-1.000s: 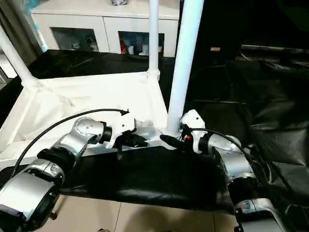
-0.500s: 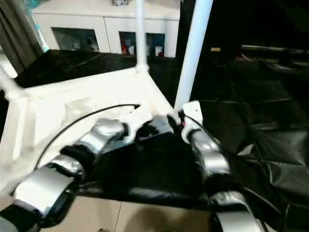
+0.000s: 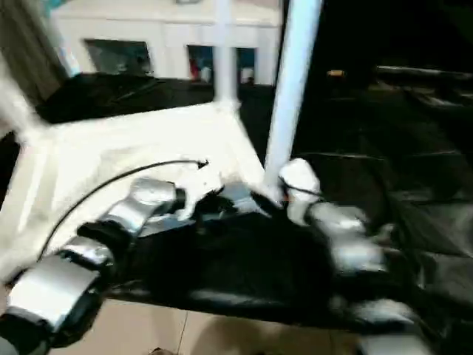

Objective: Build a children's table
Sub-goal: Rotate leg to tighten

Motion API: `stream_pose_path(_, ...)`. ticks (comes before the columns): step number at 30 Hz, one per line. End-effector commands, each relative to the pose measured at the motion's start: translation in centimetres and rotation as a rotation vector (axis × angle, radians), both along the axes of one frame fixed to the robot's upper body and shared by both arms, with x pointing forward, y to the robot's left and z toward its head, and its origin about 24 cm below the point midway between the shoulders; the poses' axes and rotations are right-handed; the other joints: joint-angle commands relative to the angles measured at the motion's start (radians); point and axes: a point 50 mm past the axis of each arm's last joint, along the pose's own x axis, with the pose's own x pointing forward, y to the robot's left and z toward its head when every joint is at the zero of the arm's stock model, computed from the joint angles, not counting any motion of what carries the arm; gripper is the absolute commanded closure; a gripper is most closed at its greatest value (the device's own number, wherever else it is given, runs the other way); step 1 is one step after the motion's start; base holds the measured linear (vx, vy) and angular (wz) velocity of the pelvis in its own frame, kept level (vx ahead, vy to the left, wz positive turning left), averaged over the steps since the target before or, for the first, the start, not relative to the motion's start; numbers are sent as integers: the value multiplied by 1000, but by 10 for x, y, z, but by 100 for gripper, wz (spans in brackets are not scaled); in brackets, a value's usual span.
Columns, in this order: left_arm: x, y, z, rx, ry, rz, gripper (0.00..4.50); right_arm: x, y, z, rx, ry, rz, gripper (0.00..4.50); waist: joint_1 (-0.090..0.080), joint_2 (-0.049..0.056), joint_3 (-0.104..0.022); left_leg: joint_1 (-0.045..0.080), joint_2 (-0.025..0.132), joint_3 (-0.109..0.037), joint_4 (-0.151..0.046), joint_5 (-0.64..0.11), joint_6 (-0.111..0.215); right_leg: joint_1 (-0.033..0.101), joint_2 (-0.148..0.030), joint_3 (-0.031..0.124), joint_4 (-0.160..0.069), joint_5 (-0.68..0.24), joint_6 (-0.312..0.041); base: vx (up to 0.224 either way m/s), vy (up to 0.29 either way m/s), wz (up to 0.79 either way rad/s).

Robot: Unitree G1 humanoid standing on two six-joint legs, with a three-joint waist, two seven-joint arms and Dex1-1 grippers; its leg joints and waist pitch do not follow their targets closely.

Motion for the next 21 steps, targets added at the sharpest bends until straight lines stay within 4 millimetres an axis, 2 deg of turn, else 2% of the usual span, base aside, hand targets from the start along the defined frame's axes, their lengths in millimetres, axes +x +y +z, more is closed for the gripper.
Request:
stream_pose_path(1,-5,2,3,-53,17,-79,450,-10,2,7,18,27,151,57,7,-20,-71,6,76,-35,-65,-136,165,59,-100,66,-62,-196,-201,0,0,0)
stream_pose_path(2,-6,4,4,-56,27,-96,450,-13,0,8,10,38,178,57,12,-21,-71,7,79,-35,-65,-136,167,57,-101,66,-60,-195,-204,0,0,0)
stream_pose_path(3,-8,8,5,-60,47,-141,450,-18,-4,9,-5,57,216,57,14,-15,-73,8,78,-35,-65,-135,159,55,-100,65,-61,-204,-204,0,0,0)
stream_pose_path(4,-9,10,6,-62,61,-164,450,-20,-5,9,-16,68,239,57,16,-19,-72,7,78,-35,-65,-135,155,56,-100,65,-63,-207,-203,0,0,0)
stream_pose_path(9,-10,14,10,-83,89,-211,450,-24,-6,8,-27,100,278,57,24,-20,-71,12,78,-34,-68,-156,121,51,-100,65,-69,-266,-192,0,0,0)
stream_pose_path(16,-11,16,10,-87,93,-221,450,-26,-1,7,9,119,286,120,29,-19,-72,10,79,-35,-68,-140,115,51,-101,65,-65,-247,-190,0,0,0)
stream_pose_path(21,-13,15,8,-86,95,-220,450,-27,2,4,20,131,288,151,30,-22,-71,9,76,-34,-67,-135,113,52,-101,65,-69,-273,-177,0,0,0)
